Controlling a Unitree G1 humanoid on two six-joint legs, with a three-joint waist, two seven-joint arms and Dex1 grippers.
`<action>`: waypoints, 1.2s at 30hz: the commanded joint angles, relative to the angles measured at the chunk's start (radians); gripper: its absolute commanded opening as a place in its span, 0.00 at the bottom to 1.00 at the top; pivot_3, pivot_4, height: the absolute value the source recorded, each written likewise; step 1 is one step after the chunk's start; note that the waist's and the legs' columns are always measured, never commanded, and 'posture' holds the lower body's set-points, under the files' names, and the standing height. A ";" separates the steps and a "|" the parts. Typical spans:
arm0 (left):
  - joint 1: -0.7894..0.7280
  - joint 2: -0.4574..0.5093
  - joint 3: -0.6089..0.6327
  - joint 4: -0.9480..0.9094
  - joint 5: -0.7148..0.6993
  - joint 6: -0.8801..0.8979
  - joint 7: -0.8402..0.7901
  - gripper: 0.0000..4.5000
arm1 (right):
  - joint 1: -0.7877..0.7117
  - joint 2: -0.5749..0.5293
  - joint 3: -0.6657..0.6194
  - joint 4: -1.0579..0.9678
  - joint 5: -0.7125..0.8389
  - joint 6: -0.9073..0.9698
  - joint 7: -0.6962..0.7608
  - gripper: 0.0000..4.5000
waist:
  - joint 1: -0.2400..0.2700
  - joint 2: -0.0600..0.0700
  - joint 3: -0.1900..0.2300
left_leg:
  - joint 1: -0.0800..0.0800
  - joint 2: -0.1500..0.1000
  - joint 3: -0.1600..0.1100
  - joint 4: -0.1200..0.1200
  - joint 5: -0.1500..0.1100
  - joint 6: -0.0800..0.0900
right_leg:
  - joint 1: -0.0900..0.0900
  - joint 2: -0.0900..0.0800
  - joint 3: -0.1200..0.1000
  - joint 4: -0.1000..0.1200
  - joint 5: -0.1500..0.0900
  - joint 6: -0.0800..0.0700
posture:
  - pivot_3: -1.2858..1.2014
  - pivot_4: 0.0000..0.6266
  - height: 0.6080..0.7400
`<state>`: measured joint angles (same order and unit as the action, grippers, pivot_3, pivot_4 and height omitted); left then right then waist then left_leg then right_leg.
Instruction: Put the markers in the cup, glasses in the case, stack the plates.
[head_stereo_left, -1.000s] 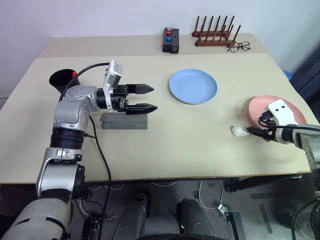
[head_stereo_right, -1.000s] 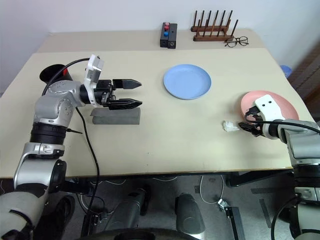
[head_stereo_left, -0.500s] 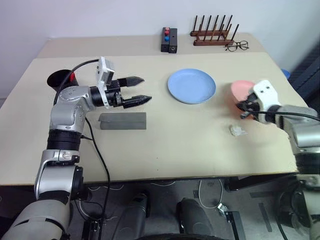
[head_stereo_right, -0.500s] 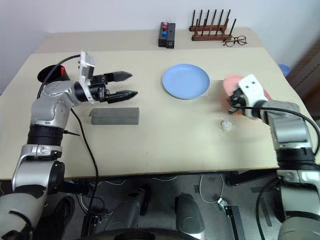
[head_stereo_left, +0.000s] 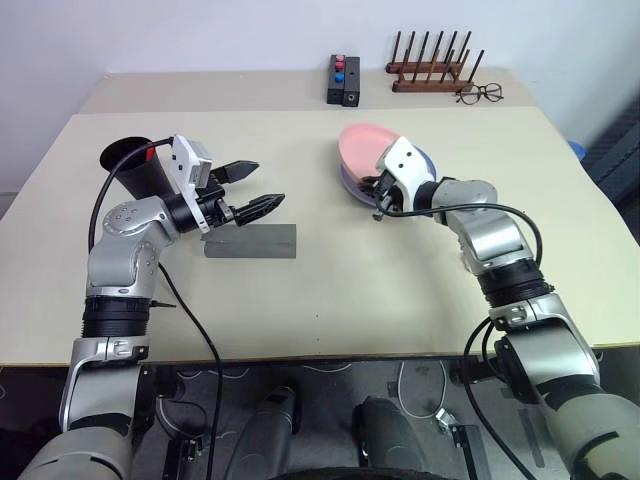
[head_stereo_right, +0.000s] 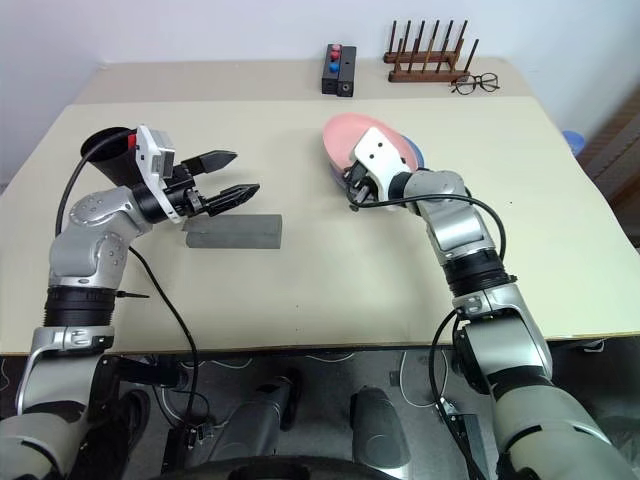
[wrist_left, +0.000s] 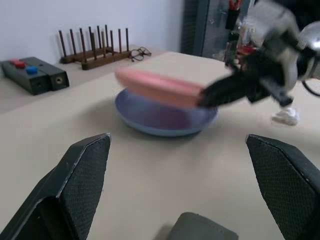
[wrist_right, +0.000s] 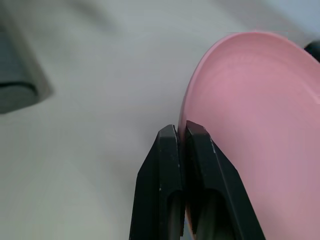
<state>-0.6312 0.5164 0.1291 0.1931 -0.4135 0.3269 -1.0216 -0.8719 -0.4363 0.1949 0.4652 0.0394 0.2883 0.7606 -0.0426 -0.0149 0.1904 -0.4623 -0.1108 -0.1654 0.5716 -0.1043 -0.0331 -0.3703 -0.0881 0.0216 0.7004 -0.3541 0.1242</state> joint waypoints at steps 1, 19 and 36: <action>0.026 0.023 0.036 -0.088 -0.039 0.026 0.028 1.00 | -0.074 -0.003 -0.001 0.089 -0.046 -0.073 -0.014 0.20 | -0.003 0.000 0.000 | 0.000 0.000 0.000 0.000 0.000 0.000 | 0.000 0.000 0.000 0.000 0.000 0.000 | 0.52 0.24 0.99; 0.125 0.083 -0.043 -0.259 -0.193 0.201 -0.109 1.00 | 0.201 -0.343 -0.179 -0.304 0.189 0.448 0.261 0.96 | 0.005 0.001 0.000 | 0.001 0.000 0.001 -0.005 0.000 0.000 | -0.001 -0.001 0.001 -0.002 0.000 -0.001 | 0.52 0.24 0.99; 0.079 0.048 -0.086 -0.179 -0.177 0.143 -0.151 1.00 | 0.458 -0.525 -0.193 -0.411 0.150 0.464 0.199 0.44 | 0.002 0.002 0.000 | 0.001 0.001 0.005 -0.008 0.000 0.000 | -0.002 -0.005 0.003 -0.004 0.000 -0.001 | 0.52 0.24 0.99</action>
<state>-0.5314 0.5593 0.0311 0.0279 -0.5964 0.4900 -1.1699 -0.3914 -0.9605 0.0062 0.0553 0.1958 0.7585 0.9651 -0.0408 -0.0133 0.1904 -0.4610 -0.1099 -0.1604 0.5633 -0.1045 -0.0331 -0.3725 -0.0932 0.0243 0.6962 -0.3545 0.1234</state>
